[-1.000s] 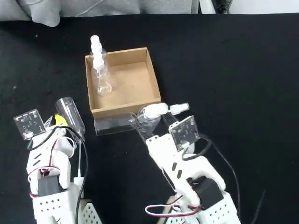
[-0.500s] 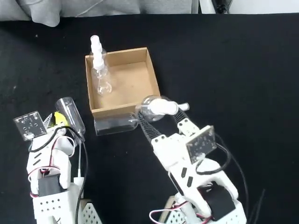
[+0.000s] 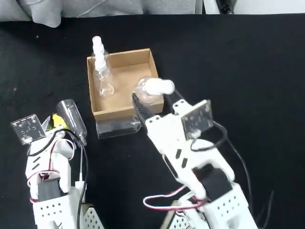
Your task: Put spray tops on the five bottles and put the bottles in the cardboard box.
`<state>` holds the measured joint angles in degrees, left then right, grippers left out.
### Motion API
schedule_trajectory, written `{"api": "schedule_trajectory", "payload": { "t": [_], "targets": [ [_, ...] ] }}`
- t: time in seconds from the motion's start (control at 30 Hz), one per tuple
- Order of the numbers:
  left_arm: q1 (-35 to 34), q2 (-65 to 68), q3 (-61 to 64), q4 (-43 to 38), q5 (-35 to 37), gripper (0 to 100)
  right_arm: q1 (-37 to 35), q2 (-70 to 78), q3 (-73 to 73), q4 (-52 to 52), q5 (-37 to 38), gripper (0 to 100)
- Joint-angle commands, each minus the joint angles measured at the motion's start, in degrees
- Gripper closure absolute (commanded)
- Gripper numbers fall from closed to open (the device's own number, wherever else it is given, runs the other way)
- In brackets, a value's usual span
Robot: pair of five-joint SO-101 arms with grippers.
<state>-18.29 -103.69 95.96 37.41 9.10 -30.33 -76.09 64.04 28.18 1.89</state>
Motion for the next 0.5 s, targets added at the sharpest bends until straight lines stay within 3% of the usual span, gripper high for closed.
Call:
{"api": "schedule_trajectory", "payload": {
  "t": [0.0,0.47],
  "targets": [
    [-1.27,-0.62,-0.75,-1.41,-0.18,97,-4.04,6.99,-5.14,-5.1,-0.35,92.8],
    [-1.63,-0.62,1.45,-7.82,-0.18,97,-4.92,27.65,-11.3,-14.42,-0.44,92.8]
  ]
}}
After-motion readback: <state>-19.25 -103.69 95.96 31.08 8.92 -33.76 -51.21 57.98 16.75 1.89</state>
